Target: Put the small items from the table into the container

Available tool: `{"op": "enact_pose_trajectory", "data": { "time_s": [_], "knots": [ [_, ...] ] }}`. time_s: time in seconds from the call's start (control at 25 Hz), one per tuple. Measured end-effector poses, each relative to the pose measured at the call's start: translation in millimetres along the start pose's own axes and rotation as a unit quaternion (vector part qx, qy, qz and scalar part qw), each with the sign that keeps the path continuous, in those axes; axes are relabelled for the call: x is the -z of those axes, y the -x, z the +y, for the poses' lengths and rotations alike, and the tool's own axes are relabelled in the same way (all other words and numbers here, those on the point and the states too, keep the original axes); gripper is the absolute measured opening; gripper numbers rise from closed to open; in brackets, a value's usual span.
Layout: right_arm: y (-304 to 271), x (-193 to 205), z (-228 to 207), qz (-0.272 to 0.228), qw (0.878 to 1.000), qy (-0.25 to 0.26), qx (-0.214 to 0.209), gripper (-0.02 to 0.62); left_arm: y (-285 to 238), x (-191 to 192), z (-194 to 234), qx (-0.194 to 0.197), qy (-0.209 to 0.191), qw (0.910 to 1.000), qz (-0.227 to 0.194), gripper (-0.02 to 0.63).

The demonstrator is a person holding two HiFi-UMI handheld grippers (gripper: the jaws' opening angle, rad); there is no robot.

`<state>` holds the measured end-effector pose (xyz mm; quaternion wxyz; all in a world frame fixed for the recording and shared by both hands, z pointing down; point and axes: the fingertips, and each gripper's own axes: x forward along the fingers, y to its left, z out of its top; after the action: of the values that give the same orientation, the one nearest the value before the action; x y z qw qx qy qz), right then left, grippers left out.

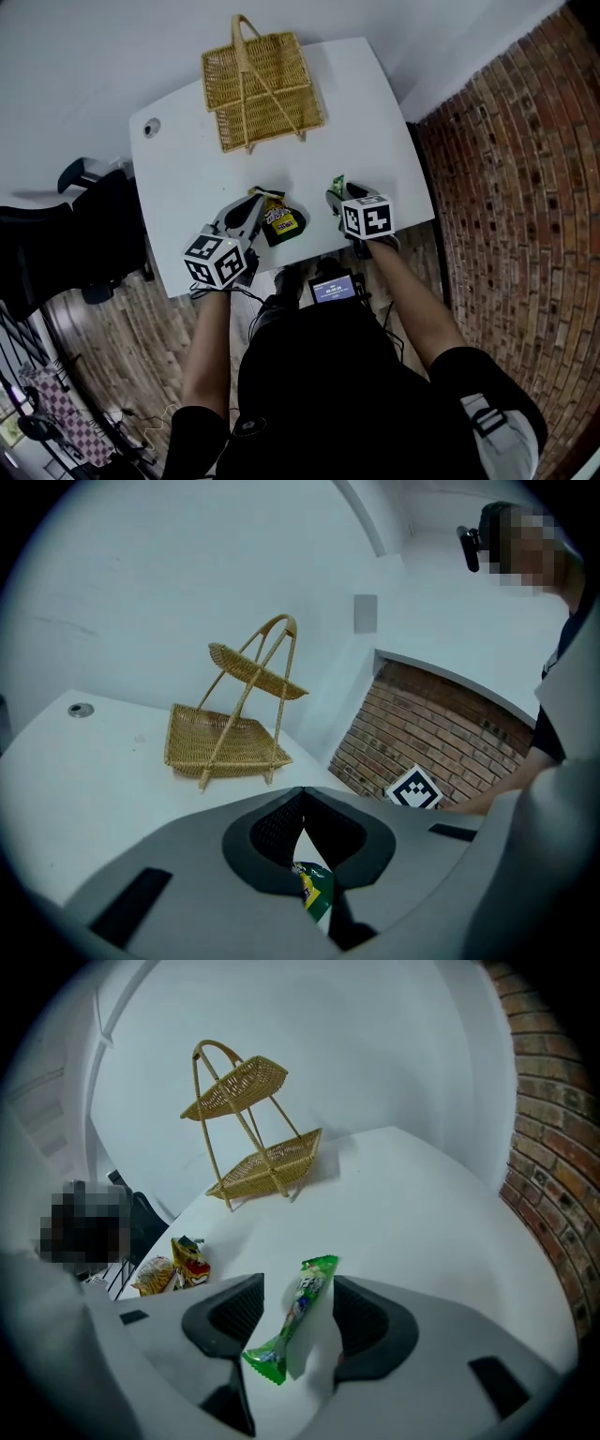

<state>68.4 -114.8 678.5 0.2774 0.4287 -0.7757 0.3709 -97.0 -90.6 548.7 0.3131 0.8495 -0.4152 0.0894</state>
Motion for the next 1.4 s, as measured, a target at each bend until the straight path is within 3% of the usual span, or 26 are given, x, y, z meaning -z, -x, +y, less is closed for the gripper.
{"op": "enact_pose_trajectory", "data": {
  "time_s": [0.32, 0.44, 0.6, 0.88, 1.12, 1.4],
  "knots": [
    [-2.6, 7.8, -2.9, 0.007, 1.000, 0.001, 0.011, 0.222, 2.5, 3.6, 3.1, -0.004, 0.003, 1.0000, 0.003, 0.009],
    [-3.1, 8.9, -3.6, 0.011, 1.000, 0.008, 0.021, 0.194, 4.1, 4.0, 3.8, -0.004, 0.004, 1.0000, 0.002, 0.009],
    [-3.1, 11.4, -6.9, 0.015, 0.999, 0.013, 0.037, 0.078, 5.2, 2.8, 4.2, -0.005, 0.002, 1.0000, 0.000, 0.009],
    [0.8, 5.8, -5.2, 0.006, 0.999, 0.009, 0.031, 0.059, 6.7, 0.9, 5.0, -0.005, 0.003, 1.0000, -0.004, 0.009],
    [13.5, -19.4, 4.4, -0.022, 1.000, 0.010, 0.018, 0.057, 5.9, -8.2, 1.2, 0.000, -0.005, 0.9999, -0.013, 0.009],
    [41.0, -80.1, 38.3, -0.086, 0.996, 0.014, -0.029, 0.055, 0.4, -37.9, -9.0, 0.009, -0.023, 0.9988, -0.042, 0.009]
  ]
}}
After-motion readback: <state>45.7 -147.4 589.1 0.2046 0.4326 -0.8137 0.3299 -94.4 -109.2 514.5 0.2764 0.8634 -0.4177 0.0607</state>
